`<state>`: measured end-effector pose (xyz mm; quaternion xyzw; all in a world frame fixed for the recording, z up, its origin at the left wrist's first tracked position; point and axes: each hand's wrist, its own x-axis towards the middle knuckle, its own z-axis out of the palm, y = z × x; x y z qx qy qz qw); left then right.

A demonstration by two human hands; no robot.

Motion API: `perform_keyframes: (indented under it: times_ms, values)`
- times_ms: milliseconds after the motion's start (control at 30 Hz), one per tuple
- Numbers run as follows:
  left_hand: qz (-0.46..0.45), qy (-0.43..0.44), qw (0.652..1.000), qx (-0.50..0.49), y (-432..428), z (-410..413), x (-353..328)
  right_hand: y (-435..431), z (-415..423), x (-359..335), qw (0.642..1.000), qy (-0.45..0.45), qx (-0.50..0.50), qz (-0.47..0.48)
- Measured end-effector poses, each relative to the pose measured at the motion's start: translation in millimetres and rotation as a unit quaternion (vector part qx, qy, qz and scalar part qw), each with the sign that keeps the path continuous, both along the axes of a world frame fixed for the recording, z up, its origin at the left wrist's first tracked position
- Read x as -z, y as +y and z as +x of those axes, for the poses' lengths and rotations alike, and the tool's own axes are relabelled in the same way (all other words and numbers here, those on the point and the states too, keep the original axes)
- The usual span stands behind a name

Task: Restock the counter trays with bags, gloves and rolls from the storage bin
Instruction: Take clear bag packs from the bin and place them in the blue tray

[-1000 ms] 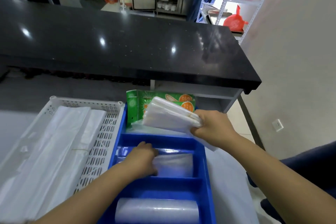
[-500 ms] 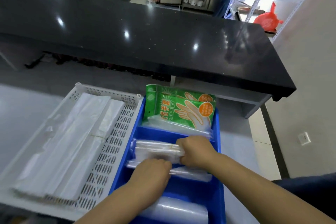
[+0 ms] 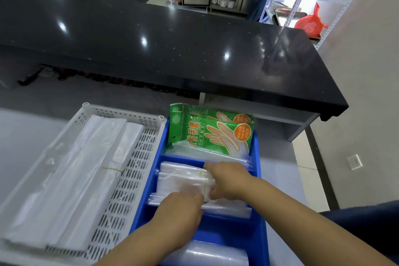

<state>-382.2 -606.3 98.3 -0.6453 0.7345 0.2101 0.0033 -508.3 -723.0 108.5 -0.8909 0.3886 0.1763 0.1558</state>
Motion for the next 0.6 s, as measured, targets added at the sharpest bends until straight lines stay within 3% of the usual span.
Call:
perform_keyframes:
  times_ms: [100, 200, 300, 400, 600]
  values:
    - [-0.005, 0.006, 1.000, -0.003, -5, 1, 0, 8, -4, -7, 0.995, -0.022, -0.032, -0.092]
    - [-0.029, -0.001, 0.999, 0.015, -12, 1, 1, 13, -15, -19, 0.984, -0.103, -0.028, -0.144]
    - [-0.050, -0.011, 0.998, 0.039, -17, 2, 2, 23, -27, -22, 0.979, -0.172, -0.016, -0.104]
    - [-0.064, 0.003, 0.997, 0.047, -19, 9, -1, 36, -38, -14, 0.991, -0.128, -0.026, -0.042]
    - [-0.040, -0.023, 0.999, 0.021, -20, 44, -9, 42, -56, -6, 0.994, -0.102, -0.011, -0.035]
